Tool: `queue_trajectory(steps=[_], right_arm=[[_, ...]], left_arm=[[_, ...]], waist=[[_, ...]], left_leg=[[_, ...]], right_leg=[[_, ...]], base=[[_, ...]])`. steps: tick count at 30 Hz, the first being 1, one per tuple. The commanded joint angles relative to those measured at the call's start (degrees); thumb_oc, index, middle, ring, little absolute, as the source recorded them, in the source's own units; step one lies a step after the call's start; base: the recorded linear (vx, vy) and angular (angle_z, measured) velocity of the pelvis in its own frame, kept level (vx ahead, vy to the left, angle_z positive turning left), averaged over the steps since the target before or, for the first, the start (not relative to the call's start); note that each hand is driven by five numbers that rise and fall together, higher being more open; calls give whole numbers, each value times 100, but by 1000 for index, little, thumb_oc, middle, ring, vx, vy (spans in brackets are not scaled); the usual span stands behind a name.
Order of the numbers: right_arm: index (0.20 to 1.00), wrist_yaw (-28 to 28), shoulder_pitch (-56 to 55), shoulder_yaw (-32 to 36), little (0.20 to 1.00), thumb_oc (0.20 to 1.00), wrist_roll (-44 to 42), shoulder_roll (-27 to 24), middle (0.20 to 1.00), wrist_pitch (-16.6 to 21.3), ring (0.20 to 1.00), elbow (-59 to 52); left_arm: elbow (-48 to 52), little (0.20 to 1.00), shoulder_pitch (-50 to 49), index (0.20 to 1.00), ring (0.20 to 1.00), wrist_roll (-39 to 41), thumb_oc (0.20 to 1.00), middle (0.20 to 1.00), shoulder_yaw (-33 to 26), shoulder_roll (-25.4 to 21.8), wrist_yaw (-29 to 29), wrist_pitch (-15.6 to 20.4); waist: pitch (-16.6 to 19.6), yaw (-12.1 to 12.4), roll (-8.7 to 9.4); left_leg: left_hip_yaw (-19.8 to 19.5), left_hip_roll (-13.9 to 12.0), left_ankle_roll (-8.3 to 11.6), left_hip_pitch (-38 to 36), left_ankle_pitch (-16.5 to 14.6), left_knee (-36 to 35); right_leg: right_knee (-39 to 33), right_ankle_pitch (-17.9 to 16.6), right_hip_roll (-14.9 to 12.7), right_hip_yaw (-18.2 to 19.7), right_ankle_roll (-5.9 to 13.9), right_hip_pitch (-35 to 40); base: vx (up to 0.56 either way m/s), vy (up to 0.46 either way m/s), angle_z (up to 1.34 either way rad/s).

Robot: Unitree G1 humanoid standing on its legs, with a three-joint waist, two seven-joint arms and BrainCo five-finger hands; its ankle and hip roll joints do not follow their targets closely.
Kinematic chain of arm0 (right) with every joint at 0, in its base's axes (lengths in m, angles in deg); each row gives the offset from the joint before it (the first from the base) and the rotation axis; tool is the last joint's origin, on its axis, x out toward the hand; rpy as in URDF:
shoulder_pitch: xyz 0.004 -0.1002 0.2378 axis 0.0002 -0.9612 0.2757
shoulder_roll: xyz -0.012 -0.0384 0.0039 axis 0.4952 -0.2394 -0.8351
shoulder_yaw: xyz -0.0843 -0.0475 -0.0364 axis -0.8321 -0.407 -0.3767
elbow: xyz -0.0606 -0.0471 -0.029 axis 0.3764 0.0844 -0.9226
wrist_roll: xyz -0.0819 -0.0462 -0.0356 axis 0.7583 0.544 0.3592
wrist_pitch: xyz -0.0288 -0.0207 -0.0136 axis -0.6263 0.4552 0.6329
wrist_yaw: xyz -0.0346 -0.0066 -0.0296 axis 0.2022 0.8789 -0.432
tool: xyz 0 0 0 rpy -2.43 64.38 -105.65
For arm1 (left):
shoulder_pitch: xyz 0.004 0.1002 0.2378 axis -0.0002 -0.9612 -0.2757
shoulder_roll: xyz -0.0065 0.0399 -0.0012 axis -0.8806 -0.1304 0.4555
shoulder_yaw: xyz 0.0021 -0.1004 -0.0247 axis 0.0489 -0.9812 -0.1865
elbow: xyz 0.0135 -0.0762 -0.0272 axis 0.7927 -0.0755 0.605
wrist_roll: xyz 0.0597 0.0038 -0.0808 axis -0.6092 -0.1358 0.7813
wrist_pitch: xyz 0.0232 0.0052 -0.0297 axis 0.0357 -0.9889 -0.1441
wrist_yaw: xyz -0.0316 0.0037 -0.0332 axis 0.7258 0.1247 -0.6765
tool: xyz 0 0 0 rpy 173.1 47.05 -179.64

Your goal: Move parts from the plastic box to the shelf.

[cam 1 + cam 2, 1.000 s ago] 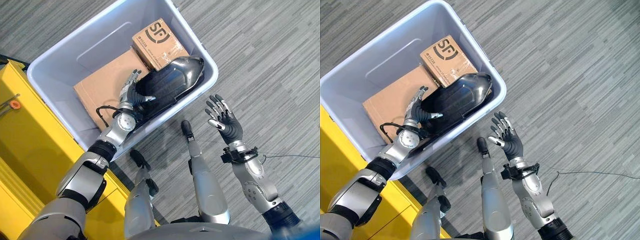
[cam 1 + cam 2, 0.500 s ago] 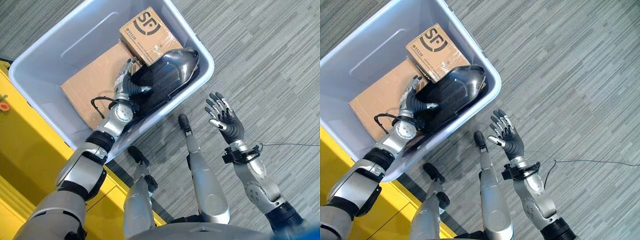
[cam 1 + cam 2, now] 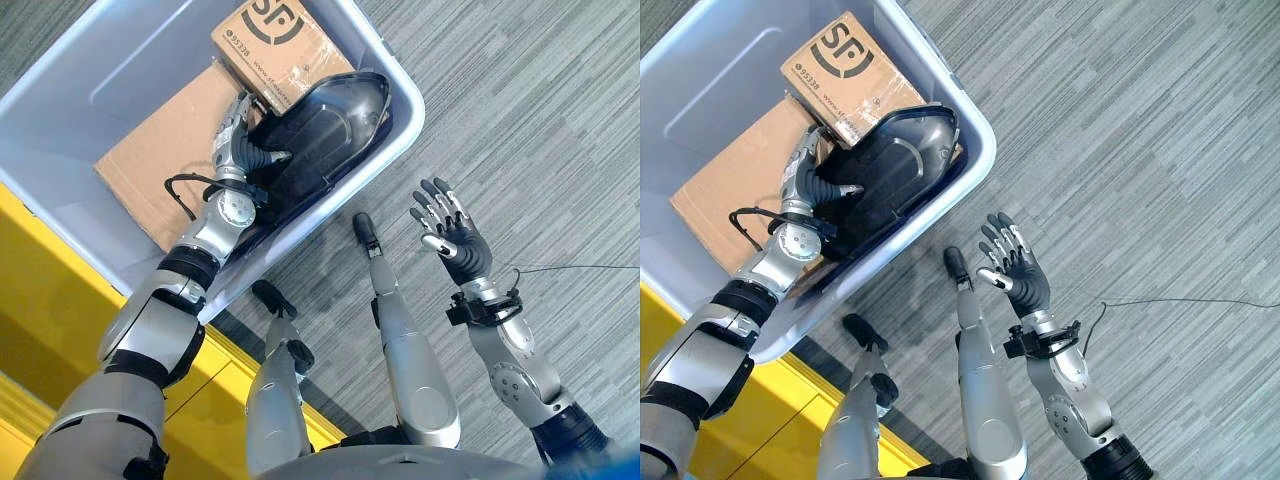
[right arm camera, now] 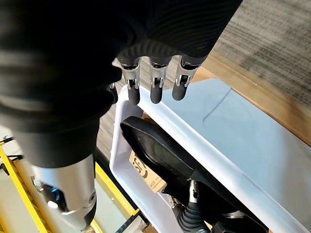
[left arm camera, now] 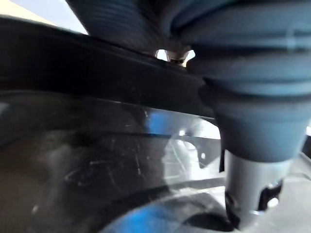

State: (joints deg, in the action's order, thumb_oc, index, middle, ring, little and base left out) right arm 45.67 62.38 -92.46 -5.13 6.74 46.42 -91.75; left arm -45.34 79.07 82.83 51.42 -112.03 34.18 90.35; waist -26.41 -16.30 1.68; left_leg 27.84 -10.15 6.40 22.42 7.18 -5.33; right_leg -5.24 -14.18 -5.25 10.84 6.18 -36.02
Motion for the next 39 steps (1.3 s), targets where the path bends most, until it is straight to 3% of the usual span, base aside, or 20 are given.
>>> queue_trajectory(steps=[1,8,9,10,11,12,33,39], right_arm=[[1000,-209,-231,275,1000,1000,-133,-193,1000,352,1000,-407],[1000,-264,-300,290,1000,1000,-170,-189,1000,329,1000,-409],[1000,-271,-315,296,1000,1000,-178,-188,1000,330,1000,-403],[1000,-267,-325,308,1000,1000,-180,-188,1000,330,1000,-401],[1000,-274,-336,314,1000,1000,-187,-193,1000,331,1000,-409],[1000,-274,-336,314,1000,1000,-187,-193,1000,331,1000,-409],[1000,-367,-445,441,1000,1000,-205,-354,1000,269,1000,-400],[1000,-402,-464,519,1000,1000,-210,-381,1000,273,1000,-439]], left_arm=[[-345,1000,248,1000,1000,-181,1000,1000,-64,-339,145,98],[-624,1000,326,1000,1000,-88,1000,1000,-100,-325,83,51],[-656,743,326,743,743,-86,743,743,-99,-321,76,50],[-667,539,311,539,539,-77,539,539,-117,-310,79,48],[-688,228,303,228,228,-81,228,228,-123,-299,79,51],[-688,200,303,200,200,-81,200,200,-122,-299,79,51],[-609,200,-68,200,200,-237,200,200,-283,-232,54,12],[-98,200,-482,200,200,-462,200,200,-411,-384,52,62]], waist=[[104,-65,63],[99,-78,70],[102,-81,67],[106,-79,65],[111,-82,64],[111,-82,63],[264,-13,-10],[365,69,-37]], left_leg=[[-540,-448,319,-57,-505,737],[-554,-457,325,64,-513,765],[-557,-455,325,73,-515,768],[-562,-458,327,81,-514,770],[-559,-460,328,88,-514,772],[-559,-460,328,88,-514,772],[-725,-408,304,80,-570,877],[-779,-406,310,26,-598,940]], right_leg=[[332,621,-87,22,369,70],[321,609,-80,-2,360,-22],[322,614,-74,-1,359,-29],[323,618,-74,-3,357,-38],[328,624,-70,-3,352,-44],[328,624,-70,-3,352,-44],[403,716,-115,-96,300,89],[416,759,-136,-161,281,222]], base=[[0,0,0],[0,0,0],[0,0,0],[0,0,0],[0,0,0],[0,0,0],[0,0,0],[-11,2,3]])
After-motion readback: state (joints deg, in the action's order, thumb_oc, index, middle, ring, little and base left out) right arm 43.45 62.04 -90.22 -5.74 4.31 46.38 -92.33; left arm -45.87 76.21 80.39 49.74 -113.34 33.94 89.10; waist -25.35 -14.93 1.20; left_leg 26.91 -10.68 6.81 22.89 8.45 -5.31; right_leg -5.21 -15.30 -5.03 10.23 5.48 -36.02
